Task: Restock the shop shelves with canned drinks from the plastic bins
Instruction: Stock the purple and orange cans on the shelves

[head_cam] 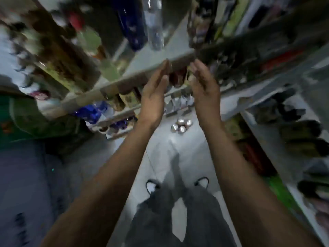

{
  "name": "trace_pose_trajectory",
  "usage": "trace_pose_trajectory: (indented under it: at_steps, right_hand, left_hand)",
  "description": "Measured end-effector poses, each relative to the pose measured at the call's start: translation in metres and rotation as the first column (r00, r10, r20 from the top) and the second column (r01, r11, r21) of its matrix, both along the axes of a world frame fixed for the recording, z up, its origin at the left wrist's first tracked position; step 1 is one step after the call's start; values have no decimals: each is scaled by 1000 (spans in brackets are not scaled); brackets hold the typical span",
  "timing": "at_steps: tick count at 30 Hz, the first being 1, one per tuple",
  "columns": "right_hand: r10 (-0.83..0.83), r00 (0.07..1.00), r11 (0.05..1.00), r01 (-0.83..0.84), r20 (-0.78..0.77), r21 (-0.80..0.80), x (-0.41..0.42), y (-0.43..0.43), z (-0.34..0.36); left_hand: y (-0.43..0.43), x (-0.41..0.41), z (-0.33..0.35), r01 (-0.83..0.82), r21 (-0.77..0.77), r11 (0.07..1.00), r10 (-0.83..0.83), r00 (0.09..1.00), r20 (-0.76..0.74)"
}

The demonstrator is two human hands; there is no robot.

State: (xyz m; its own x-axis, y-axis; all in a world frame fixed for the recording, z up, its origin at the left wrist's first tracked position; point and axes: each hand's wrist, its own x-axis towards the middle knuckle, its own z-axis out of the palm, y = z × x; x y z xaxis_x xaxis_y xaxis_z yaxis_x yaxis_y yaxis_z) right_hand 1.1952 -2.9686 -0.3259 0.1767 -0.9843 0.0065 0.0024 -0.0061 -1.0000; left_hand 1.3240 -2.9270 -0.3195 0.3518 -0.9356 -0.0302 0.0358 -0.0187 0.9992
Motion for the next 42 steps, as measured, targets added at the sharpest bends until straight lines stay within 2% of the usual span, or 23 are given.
trace_pose_trajectory:
  at_steps: [7,10,12,20,26,33,38,42]
  right_hand:
    - [-58,995,960,79,-85,269,-77,29,-202]
    - [-72,988,944,111,-134,310,-96,40,-293]
    - [-92,989,928,127,-115,349,-105,46,-359]
    - [-91,986,934,132,-138,332,-105,33,-599]
    - [-140,971,946,190,-196,263,-79,-6,-735]
    - [-206,950,948,253,-234,192,-57,-19,-827]
    - [-283,933,946,310,-223,97,-44,-15,-845]
    - [-323,893,933,356,-313,54,-36,-19,-839]
  left_hand:
    - [23,-72,-205,25,214,976,-6,996,-89]
    - [36,-88,-295,-12,277,961,43,993,-109]
    - [44,-93,-357,-16,295,956,48,993,-105]
    - [35,-80,-594,-5,324,946,15,999,-28]
    - [-11,-78,-728,-60,304,951,46,998,52]
    - [-31,-100,-819,-97,217,971,76,991,107]
    - [-24,-101,-834,-78,171,982,67,995,70]
    - [-21,-102,-823,-20,195,981,6,998,70]
